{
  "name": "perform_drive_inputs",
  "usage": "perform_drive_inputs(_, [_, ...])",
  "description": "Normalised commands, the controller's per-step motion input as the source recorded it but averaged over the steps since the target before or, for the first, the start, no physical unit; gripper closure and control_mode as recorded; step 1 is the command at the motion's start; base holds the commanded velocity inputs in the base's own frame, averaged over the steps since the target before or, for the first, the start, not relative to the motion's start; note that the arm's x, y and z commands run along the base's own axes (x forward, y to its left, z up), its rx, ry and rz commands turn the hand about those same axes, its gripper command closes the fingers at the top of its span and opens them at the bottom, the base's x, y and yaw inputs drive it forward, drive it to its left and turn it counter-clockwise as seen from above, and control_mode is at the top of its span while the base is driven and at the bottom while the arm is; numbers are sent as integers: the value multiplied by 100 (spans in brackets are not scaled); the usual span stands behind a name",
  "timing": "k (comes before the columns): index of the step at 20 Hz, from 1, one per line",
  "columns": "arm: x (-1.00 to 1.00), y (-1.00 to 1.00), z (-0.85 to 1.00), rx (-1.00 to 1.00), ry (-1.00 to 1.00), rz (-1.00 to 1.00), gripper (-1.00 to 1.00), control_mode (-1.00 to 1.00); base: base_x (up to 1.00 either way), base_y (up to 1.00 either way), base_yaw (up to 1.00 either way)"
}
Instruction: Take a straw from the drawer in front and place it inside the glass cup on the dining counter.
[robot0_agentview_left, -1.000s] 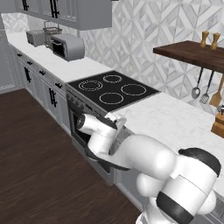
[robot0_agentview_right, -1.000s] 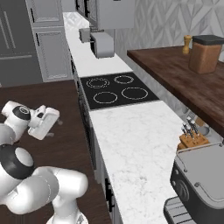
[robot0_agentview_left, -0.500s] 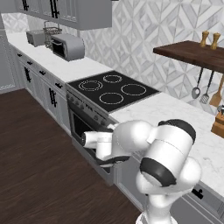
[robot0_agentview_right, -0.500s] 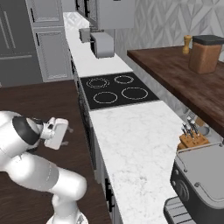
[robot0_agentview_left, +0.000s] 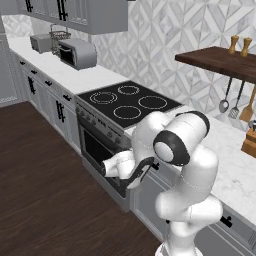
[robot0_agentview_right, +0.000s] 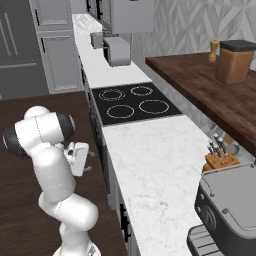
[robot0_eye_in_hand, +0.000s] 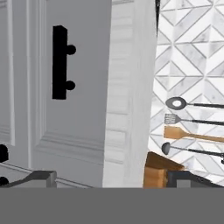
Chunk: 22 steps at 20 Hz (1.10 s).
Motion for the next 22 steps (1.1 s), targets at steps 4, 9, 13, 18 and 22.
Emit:
perform_drive_inputs(4, [43,-11,-42,-11,-1,-3,-100,-100,0,0,0])
perform_drive_inputs(9, [35,-11,-47,-6,-5,-2,-100,-100,0,0,0])
perform_drive_inputs(13, [25,-22,-29,0,-9,-5,-100,-100,0,0,0])
perform_drive_inputs(18, [23,-30,-10,0,-10,-4,-100,-100,0,0,0])
perform_drive_inputs(22, [31,-30,-10,0,-7,0,-100,-100,0,0,0])
